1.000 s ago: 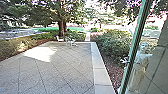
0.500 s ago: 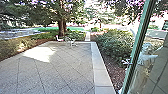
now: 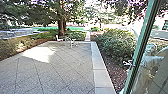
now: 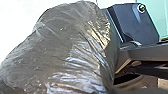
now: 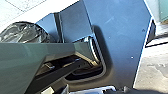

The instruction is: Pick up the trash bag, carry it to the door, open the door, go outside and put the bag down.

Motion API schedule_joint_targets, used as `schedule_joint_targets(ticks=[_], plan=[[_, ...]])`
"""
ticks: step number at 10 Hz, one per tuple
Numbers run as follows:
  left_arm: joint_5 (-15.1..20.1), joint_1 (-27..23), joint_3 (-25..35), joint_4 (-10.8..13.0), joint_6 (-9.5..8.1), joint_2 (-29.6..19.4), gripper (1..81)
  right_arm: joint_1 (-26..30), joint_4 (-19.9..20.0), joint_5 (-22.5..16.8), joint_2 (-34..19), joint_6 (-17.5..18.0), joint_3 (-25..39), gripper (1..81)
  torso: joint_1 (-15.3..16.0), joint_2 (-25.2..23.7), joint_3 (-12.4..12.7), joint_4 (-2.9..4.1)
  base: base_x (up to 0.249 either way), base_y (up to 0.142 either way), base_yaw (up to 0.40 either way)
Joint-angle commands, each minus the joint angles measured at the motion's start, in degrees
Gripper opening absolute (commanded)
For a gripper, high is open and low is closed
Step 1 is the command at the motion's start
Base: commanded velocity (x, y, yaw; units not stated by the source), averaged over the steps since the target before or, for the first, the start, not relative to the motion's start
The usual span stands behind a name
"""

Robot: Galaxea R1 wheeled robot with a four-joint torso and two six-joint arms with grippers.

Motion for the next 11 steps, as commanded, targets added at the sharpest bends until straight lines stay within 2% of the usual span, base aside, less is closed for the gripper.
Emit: schedule_joint_targets(ticks=[1, 11], plan=[[3.59, -2.82, 0.0, 0.01, 0.04, 0.1, 1.0, 2.06, -0.55, -3.3, 1.1, -0.34, 0.75, 81.1, 0.0, 0.0, 0.02, 0.0, 0.099, 0.0, 0.0], [3.59, -2.82, 0.0, -0.17, -0.05, 0.19, 1.0, 2.58, -0.28, -3.39, 1.02, 0.01, 0.84, 81.1, 0.02, 0.0, 0.0, 0.0, 0.099, 0.0, 0.0]])
